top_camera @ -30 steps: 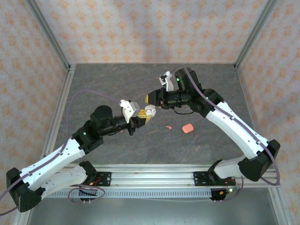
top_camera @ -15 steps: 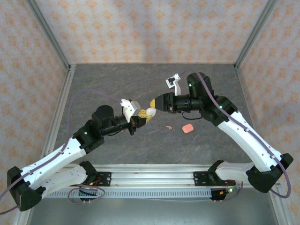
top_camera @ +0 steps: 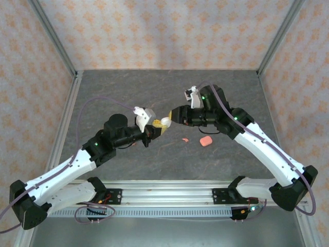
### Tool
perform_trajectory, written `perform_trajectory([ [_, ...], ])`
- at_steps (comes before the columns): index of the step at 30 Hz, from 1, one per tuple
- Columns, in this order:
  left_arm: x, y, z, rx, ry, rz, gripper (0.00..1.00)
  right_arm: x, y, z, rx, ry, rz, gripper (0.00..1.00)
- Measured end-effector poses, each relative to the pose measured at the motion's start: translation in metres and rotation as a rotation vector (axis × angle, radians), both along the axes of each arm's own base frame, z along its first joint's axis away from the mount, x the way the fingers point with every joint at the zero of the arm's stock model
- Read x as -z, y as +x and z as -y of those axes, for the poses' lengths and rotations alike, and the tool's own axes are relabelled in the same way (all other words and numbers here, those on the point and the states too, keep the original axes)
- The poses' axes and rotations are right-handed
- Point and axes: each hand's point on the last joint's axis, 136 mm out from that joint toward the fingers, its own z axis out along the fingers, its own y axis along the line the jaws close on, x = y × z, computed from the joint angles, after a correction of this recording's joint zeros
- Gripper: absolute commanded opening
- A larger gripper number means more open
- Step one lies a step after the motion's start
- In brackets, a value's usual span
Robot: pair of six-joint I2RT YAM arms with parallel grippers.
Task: Insert wireless bluetooth earbuds into charging case
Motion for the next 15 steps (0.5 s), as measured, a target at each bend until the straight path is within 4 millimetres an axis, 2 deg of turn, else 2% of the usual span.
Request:
perform_trajectory([
  [4, 0.010, 0.004, 0.002, -0.011, 0.023, -0.034, 0.02, 0.010, 0.003, 0.003, 0.019, -0.022, -0.009, 0.35],
  [9, 0.011, 0.015, -0.002, -0.071, 0.038, -0.049, 0.03, 0.016, 0.011, 0.012, 0.072, -0.069, 0.011, 0.40],
  [11, 0.009, 0.025, -0.007, -0.124, 0.038, -0.057, 0.03, 0.025, 0.015, 0.024, 0.109, -0.110, -0.017, 0.42],
  [15, 0.005, 0.047, -0.016, -0.215, 0.035, -0.087, 0.03, 0.043, 0.035, 0.065, 0.262, -0.189, -0.083, 0.47],
])
